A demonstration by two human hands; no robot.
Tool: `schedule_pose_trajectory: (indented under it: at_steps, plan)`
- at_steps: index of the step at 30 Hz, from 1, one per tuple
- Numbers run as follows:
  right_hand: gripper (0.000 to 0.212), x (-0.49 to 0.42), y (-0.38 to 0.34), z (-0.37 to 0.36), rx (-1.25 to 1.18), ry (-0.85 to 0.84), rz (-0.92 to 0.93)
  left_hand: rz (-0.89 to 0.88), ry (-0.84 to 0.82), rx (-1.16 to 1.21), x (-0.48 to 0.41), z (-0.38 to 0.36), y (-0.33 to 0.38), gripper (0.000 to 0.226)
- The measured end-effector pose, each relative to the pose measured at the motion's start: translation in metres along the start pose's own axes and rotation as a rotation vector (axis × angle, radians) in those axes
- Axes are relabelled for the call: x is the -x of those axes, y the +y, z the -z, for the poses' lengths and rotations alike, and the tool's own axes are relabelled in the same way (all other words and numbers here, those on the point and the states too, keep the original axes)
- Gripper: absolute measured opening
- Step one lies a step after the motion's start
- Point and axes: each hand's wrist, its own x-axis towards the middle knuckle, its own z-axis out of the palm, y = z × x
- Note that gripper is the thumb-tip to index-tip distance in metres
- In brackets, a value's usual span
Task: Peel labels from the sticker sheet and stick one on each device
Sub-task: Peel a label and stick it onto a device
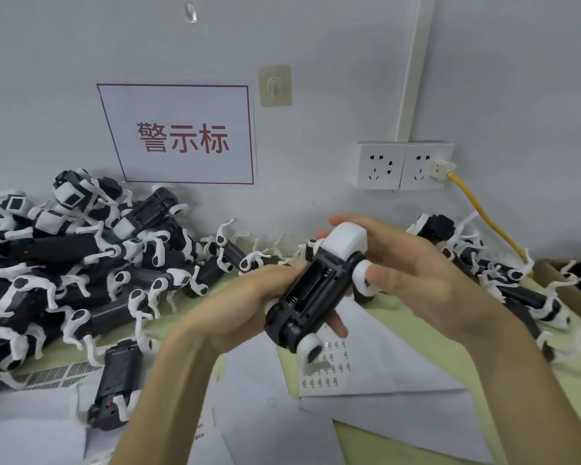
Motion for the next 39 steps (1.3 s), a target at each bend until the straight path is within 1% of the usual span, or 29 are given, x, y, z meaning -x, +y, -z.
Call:
schedule_pose_trajectory:
  at_steps: [2, 5, 8, 10, 12, 14, 15, 16, 17, 19, 21, 24, 26, 27, 28, 29, 30, 31, 32, 33, 34, 35, 37, 39]
  plan:
    - [0.049, -0.002, -0.004, -0.003, 0.036, 0.051, 0.029, -0.005, 0.054, 0.013, -0.002, -0.001, 0.000, 0.050]
    - [0.043, -0.004, -0.006, -0.007, 0.135, 0.201, 0.071, -0.009, 0.071, 0.105, -0.005, -0.003, -0.002, 0.055]
    - [0.040, -0.008, -0.005, -0.011, 0.203, 0.294, 0.093, -0.020, 0.077, 0.210, -0.006, -0.007, -0.002, 0.047]
    - [0.050, -0.010, -0.004, -0.013, 0.228, 0.305, 0.076, -0.049, 0.096, 0.216, -0.008, -0.009, -0.001, 0.040]
    - [0.069, -0.011, -0.002, -0.016, 0.294, 0.289, 0.056, -0.088, 0.122, 0.226, -0.010, -0.010, -0.001, 0.039]
    - [0.086, -0.011, 0.001, -0.019, 0.340, 0.238, 0.036, -0.107, 0.169, 0.250, -0.014, -0.012, -0.002, 0.039]
    - [0.090, -0.012, 0.003, -0.021, 0.345, 0.215, 0.032, -0.113, 0.190, 0.275, -0.016, -0.014, -0.002, 0.038]
    - [0.090, -0.013, 0.004, -0.023, 0.343, 0.202, 0.037, -0.121, 0.205, 0.305, -0.017, -0.016, -0.002, 0.034]
    - [0.085, -0.015, 0.006, -0.025, 0.336, 0.192, 0.047, -0.134, 0.215, 0.336, -0.019, -0.018, -0.002, 0.030]
    - [0.070, -0.018, 0.009, -0.032, 0.313, 0.173, 0.064, -0.162, 0.248, 0.405, -0.021, -0.020, -0.003, 0.031]
    - [0.054, -0.021, 0.012, -0.036, 0.302, 0.148, 0.060, -0.164, 0.333, 0.471, -0.023, -0.019, -0.004, 0.034]
    - [0.040, -0.019, 0.015, -0.028, 0.316, 0.140, 0.022, -0.139, 0.505, 0.551, -0.023, -0.013, -0.005, 0.046]
    - [0.031, -0.016, 0.016, -0.020, 0.257, 0.131, 0.009, -0.137, 0.548, 0.670, -0.020, -0.005, -0.004, 0.044]
    - [0.028, -0.015, 0.018, -0.016, 0.202, 0.160, -0.010, -0.133, 0.555, 0.737, -0.018, -0.002, -0.004, 0.042]
    - [0.026, -0.014, 0.023, -0.012, 0.180, 0.216, -0.040, -0.128, 0.570, 0.784, -0.016, 0.002, -0.004, 0.041]
    - [0.025, -0.013, 0.030, -0.008, 0.213, 0.288, -0.081, -0.124, 0.590, 0.808, -0.014, 0.006, -0.005, 0.041]
    - [0.024, -0.013, 0.038, -0.005, 0.302, 0.353, -0.147, -0.125, 0.605, 0.825, -0.012, 0.009, -0.006, 0.040]
    - [0.020, -0.012, 0.047, -0.001, 0.422, 0.385, -0.253, -0.124, 0.613, 0.842, -0.011, 0.013, -0.008, 0.039]
    - [0.016, -0.010, 0.057, 0.003, 0.527, 0.367, -0.395, -0.118, 0.620, 0.855, -0.010, 0.015, -0.009, 0.040]
    - [0.023, -0.006, 0.066, 0.005, 0.600, 0.309, -0.554, -0.103, 0.632, 0.844, -0.009, 0.017, -0.010, 0.041]
    - [0.036, -0.003, 0.075, 0.008, 0.632, 0.242, -0.688, -0.083, 0.650, 0.800, -0.008, 0.020, -0.011, 0.041]
    - [0.046, 0.000, 0.083, 0.009, 0.629, 0.191, -0.777, -0.061, 0.660, 0.725, -0.006, 0.023, -0.014, 0.039]
    - [0.058, 0.002, 0.094, 0.007, 0.627, 0.163, -0.848, -0.038, 0.631, 0.581, -0.005, 0.028, -0.017, 0.035]
    - [0.064, 0.001, 0.105, 0.004, 0.704, 0.198, -0.857, -0.042, 0.581, 0.495, -0.005, 0.031, -0.020, 0.039]
